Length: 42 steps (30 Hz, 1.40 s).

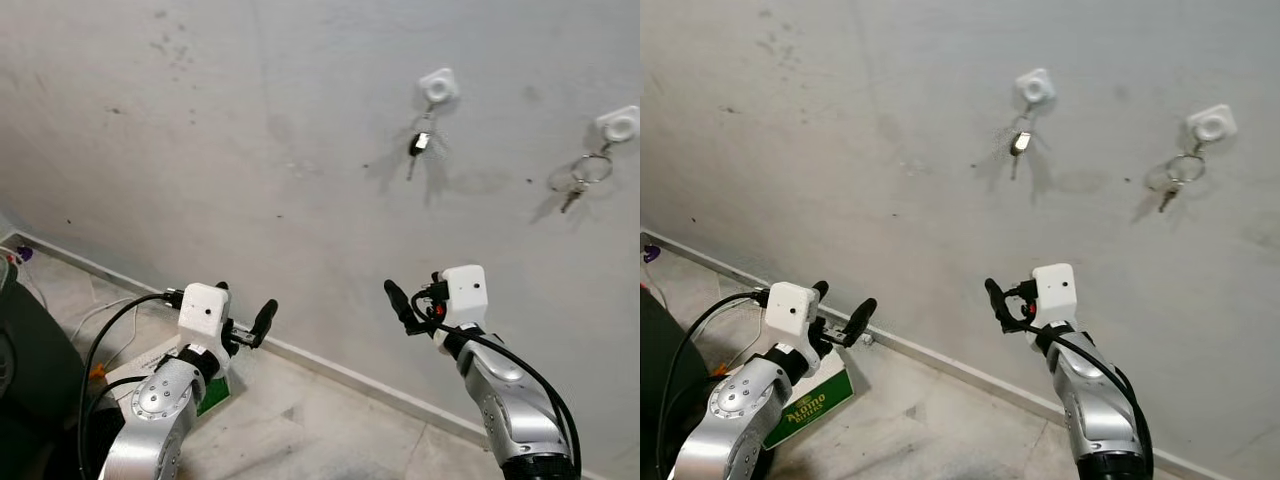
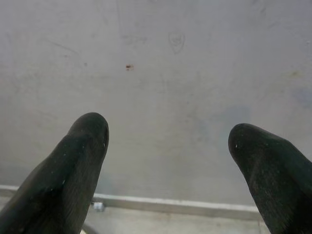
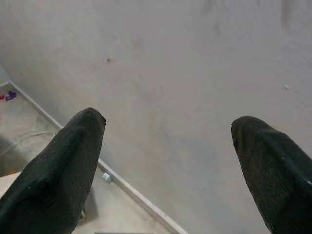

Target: Hang keys on a hook

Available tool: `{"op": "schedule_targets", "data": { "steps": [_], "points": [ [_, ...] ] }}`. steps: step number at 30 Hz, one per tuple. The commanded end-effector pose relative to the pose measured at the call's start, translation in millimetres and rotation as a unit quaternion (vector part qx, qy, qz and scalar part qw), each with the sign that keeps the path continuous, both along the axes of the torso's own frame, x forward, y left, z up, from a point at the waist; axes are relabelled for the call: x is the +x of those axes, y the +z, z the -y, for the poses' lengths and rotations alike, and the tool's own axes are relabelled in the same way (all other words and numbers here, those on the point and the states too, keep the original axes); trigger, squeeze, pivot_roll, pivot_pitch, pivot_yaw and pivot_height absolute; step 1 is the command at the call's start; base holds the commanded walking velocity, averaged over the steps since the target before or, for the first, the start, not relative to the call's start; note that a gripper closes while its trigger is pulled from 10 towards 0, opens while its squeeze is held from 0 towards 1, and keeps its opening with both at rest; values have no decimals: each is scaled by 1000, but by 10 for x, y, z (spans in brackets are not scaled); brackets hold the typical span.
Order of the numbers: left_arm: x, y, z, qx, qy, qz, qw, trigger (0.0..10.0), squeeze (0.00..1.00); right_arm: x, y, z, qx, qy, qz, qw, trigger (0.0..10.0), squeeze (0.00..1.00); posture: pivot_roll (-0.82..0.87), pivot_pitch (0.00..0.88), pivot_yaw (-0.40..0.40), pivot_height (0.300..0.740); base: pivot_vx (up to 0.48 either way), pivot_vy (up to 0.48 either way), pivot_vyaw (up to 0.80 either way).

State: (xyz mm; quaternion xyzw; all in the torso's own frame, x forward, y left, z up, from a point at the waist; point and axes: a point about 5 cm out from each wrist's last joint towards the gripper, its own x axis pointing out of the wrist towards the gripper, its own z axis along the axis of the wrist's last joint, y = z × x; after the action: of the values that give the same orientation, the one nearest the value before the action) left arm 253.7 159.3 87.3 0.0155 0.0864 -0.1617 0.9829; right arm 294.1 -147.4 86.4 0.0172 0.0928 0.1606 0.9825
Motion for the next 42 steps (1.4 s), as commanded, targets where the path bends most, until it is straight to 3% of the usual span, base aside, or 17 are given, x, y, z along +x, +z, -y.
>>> {"op": "schedule_targets", "data": {
  "steps": [1,10,19,42],
  "points": [
    [12,17,46,0,-7,4,1000,10000,0,26,17,76,-6,-10,0,1000,10000,0,41,0,46,740,0,480,0],
    [16,18,56,5,-11,9,1000,10000,0,48,32,78,-7,-11,4,1000,10000,0,42,0,46,740,0,441,0],
    [34,45,93,0,-7,13,1000,10000,0,87,76,122,-17,-9,17,1000,10000,0,43,0,51,740,0,0,45],
    [122,15,70,22,15,6,1000,10000,0,179,114,173,-31,-9,27,999,10000,0,41,6,53,740,0,0,800]
  ]
}}
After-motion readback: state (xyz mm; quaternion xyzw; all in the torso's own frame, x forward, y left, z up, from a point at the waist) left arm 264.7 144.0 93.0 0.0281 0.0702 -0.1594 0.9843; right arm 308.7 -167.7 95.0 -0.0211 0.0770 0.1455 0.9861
